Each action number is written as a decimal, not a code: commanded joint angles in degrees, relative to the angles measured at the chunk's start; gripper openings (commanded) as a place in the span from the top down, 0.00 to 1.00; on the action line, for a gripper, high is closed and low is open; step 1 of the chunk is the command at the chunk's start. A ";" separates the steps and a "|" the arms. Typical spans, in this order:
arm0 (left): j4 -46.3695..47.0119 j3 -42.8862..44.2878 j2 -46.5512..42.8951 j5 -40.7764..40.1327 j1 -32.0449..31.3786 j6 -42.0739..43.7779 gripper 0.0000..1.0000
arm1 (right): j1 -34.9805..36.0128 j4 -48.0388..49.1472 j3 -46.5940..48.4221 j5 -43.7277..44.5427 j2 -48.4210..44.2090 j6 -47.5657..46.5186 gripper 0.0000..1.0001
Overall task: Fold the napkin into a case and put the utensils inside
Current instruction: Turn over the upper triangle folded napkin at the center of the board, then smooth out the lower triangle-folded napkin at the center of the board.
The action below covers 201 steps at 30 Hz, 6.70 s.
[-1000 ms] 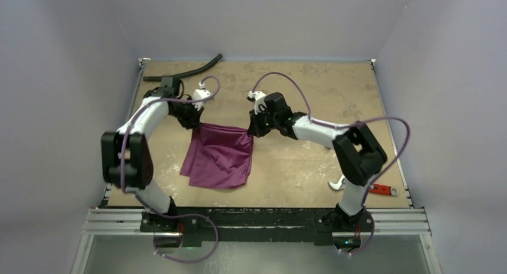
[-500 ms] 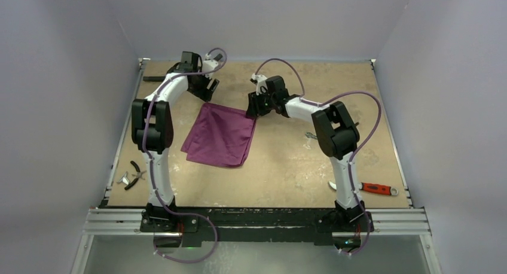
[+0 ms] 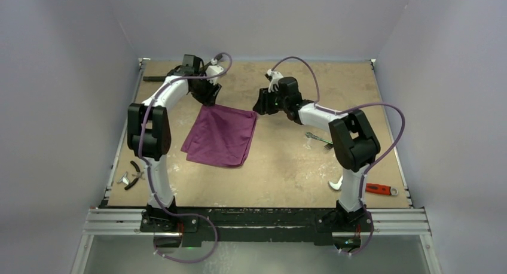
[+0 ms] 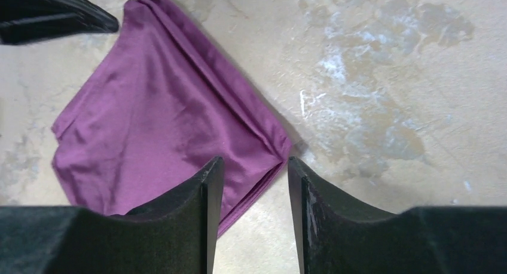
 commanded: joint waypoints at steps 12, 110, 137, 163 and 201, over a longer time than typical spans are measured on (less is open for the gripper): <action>0.76 15.08 10.59 11.38 -8.17 -1.56 0.50 | 1.36 11.98 -10.12 -4.50 -1.95 14.22 0.52; -0.48 13.11 18.33 13.73 -11.61 6.78 0.75 | 3.69 13.66 -4.48 6.55 7.24 21.30 0.70; -2.77 14.25 18.94 14.14 -11.63 7.88 0.81 | 3.62 15.55 0.71 9.63 10.65 21.15 1.00; -6.04 3.66 -1.17 9.74 -4.76 7.21 0.27 | 3.20 6.15 2.59 17.26 2.82 16.57 0.56; 0.57 7.41 6.15 6.15 1.25 3.11 0.40 | -1.20 11.35 6.99 -0.94 4.64 10.95 0.59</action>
